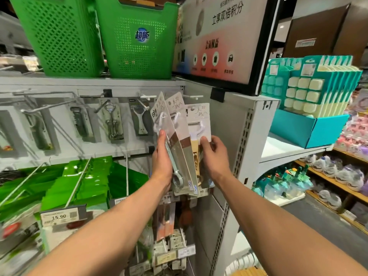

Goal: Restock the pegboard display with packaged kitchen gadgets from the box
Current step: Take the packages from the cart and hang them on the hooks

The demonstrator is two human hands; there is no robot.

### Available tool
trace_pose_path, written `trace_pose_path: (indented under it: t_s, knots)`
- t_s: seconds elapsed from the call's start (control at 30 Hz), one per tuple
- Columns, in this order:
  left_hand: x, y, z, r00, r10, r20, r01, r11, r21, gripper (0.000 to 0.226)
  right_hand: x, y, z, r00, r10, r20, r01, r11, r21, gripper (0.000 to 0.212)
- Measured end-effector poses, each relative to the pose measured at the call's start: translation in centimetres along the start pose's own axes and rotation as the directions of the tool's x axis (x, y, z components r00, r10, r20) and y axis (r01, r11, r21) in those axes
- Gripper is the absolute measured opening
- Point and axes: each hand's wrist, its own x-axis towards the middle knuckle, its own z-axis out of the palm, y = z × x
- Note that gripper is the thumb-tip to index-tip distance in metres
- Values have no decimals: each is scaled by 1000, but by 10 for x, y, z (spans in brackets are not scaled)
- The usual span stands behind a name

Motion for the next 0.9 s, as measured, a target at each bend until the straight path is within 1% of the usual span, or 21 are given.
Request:
trace_pose_path:
  t_s: [0.07, 0.13, 0.2, 0.3, 0.4, 0.47, 0.5, 0.53, 0.6, 0.63, 0.67, 0.73, 0.77, 0.8, 0.9]
  knots:
    - [2, 0, -2, 1000, -3, 19, 3, 1000, 4, 100, 4, 3, 5, 1000, 25, -13, -24, 999, 32, 20]
    - [7, -1, -5, 999, -23, 37, 23, 1000, 1, 103, 9, 4, 10, 998, 55, -19, -54, 997, 61, 25]
    - [13, -2, -6, 997, -41, 62, 41, 999, 8, 102, 17, 7, 14, 996, 89, -14, -89, 995, 46, 32]
    - [14, 5, -5, 994, -59, 95, 56, 998, 29, 96, 27, 9, 19, 993, 120, 7, -120, 993, -9, 35]
    - [20, 4, -9, 996, -57, 65, 52, 996, 79, 95, 33, 6, 23, 980, 191, 50, -190, 981, -34, 38]
    - [23, 0, -13, 999, -40, -12, 41, 991, 124, 99, 32, 5, 26, 968, 245, 55, -243, 969, -41, 43]
    - [22, 0, -14, 998, -22, -56, 30, 989, 144, 102, 30, 3, 26, 969, 247, 15, -246, 969, -36, 49]
    - [17, 4, -15, 995, -2, -96, 18, 986, 166, 105, 25, 0, 25, 976, 212, -48, -214, 977, -23, 53]
    - [2, 14, -14, 990, 43, -131, -14, 977, 213, 107, 12, -7, 23, 985, 74, -157, -73, 997, 13, 47]
    - [-3, 16, -14, 990, 51, -133, -20, 974, 225, 102, 5, -12, 22, 988, 25, -152, -20, 999, 35, 42]
    - [-8, 17, -14, 990, 55, -132, -24, 974, 227, 92, -4, -17, 20, 994, 1, -106, 5, 998, 58, 41]
    - [-17, 20, -12, 990, 75, -123, -46, 975, 219, 58, -15, -25, 17, 999, -34, -4, 34, 998, 56, 42]
    - [-20, 20, -10, 989, 82, -122, -53, 973, 226, 46, -19, -27, 15, 998, -63, 16, 63, 998, 31, 42]
    - [-22, 21, -10, 989, 87, -120, -57, 972, 228, 41, -20, -28, 14, 996, -84, 17, 84, 996, 5, 42]
    - [-32, 25, -6, 990, 78, -119, -48, 971, 235, 41, -23, -29, 9, 997, -72, -14, 72, 997, -26, 38]
